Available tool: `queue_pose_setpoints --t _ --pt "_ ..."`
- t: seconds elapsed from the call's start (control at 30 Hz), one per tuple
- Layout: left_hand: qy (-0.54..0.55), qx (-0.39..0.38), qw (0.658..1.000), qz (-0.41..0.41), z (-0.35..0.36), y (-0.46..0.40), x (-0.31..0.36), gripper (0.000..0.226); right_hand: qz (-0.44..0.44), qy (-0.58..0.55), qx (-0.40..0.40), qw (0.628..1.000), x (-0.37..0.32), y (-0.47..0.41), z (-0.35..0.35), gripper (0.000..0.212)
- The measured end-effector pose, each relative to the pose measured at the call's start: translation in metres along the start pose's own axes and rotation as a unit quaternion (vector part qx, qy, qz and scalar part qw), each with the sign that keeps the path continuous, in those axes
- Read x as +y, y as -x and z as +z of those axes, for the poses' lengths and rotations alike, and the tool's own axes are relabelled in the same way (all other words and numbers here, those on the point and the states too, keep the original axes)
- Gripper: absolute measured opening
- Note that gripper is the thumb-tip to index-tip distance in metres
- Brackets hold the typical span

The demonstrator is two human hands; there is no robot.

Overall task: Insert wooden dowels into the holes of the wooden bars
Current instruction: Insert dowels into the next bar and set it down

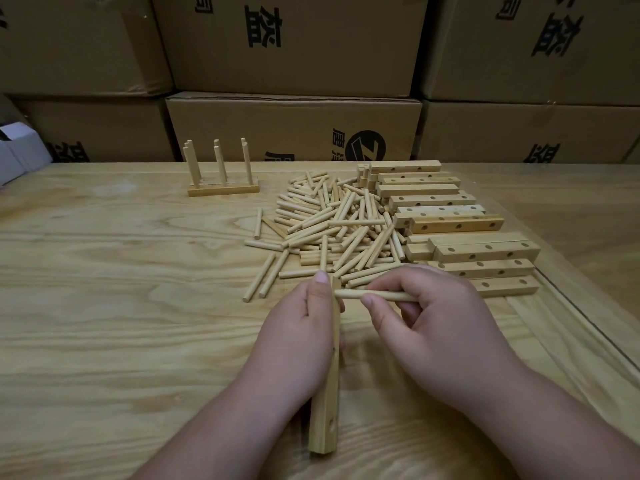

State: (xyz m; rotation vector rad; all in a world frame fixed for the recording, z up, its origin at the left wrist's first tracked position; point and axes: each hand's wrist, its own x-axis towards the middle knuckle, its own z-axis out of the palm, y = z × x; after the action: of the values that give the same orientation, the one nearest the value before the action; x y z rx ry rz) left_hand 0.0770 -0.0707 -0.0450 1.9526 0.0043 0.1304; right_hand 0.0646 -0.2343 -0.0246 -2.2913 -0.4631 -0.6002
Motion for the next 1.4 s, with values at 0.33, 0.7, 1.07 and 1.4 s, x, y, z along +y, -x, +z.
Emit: queue_pose_setpoints --t 0.33,0.7,1.07,1.4 --pt "-0.046 0.005 0.999 0.003 0.004 0.001 0.002 0.052 0.064 -0.067 -0.036 0.995 0.011 -0.005 0.003 0.003" --pt "-0.072 -0.028 0.997 -0.007 0.002 -0.004 0.003 0.053 0.063 -0.094 -0.075 0.991 0.014 -0.008 0.000 0.009" --pt "-0.058 -0.032 0.998 0.002 -0.001 0.001 0.006 0.054 0.062 -0.118 -0.078 0.988 0.016 -0.008 0.001 0.011" --pt "0.178 -0.111 0.976 -0.061 -0.011 0.001 -0.001 0.049 0.072 -0.138 0.019 0.988 0.022 -0.007 0.010 0.010"
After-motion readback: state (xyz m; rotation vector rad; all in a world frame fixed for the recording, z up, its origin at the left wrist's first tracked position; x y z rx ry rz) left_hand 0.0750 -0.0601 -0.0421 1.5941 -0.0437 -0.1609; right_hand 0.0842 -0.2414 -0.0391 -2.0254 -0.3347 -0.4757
